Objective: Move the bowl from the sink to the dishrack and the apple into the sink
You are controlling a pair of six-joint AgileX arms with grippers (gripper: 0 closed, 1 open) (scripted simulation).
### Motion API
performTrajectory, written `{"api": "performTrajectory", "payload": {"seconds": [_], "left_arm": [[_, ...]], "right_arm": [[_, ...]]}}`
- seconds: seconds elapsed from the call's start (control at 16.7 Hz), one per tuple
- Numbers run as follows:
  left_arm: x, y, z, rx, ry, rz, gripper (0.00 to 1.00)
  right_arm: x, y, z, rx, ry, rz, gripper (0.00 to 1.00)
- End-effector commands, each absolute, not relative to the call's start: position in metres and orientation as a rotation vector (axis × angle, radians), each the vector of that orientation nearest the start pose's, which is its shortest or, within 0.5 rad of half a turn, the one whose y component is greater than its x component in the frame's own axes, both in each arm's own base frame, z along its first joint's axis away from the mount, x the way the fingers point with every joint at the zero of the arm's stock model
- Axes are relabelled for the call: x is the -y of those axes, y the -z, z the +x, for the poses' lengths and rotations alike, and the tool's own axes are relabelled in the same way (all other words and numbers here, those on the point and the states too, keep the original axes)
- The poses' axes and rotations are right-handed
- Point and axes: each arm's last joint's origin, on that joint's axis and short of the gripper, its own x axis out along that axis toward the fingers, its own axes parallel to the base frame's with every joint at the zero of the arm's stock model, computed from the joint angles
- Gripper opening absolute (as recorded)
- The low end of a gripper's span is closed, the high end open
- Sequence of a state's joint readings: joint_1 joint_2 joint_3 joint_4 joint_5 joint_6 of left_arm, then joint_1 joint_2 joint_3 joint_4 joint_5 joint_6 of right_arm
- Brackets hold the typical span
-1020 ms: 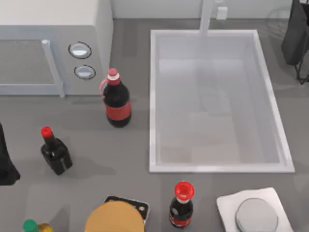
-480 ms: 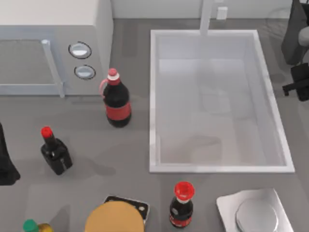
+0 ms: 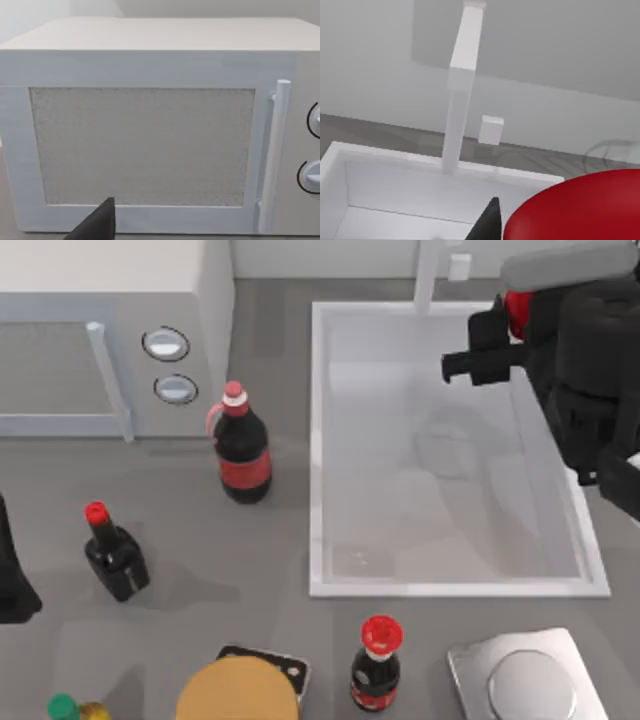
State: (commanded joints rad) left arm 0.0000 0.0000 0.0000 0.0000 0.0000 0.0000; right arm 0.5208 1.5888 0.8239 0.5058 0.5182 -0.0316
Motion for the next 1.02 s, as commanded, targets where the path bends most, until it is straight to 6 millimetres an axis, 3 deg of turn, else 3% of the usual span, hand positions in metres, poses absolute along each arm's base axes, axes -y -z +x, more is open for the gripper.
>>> {"api": "performTrajectory", "payload": {"seconds": [0.18,0.42,0.84,1.02], "left_arm": [[0.001,-0.16,0.106,0.0,0.0,0.0,1.0],[0.001,-0.16,0.106,0.0,0.0,0.0,1.0],[0.001,-0.16,0.106,0.0,0.0,0.0,1.0],[0.001,-0.16,0.106,0.0,0.0,0.0,1.0]], "right_arm": [[-0.176,-0.212,0.285,-0.083,-0.011,-0.076,0.0],[-0.183,-0.209,0.271,-0.005,0.007,-0.005,0.0],[-0.183,-0.21,0.272,0.003,0.012,0.004,0.0],[-0.188,-0.194,0.275,0.0,0.009,0.001,0.0]]}}
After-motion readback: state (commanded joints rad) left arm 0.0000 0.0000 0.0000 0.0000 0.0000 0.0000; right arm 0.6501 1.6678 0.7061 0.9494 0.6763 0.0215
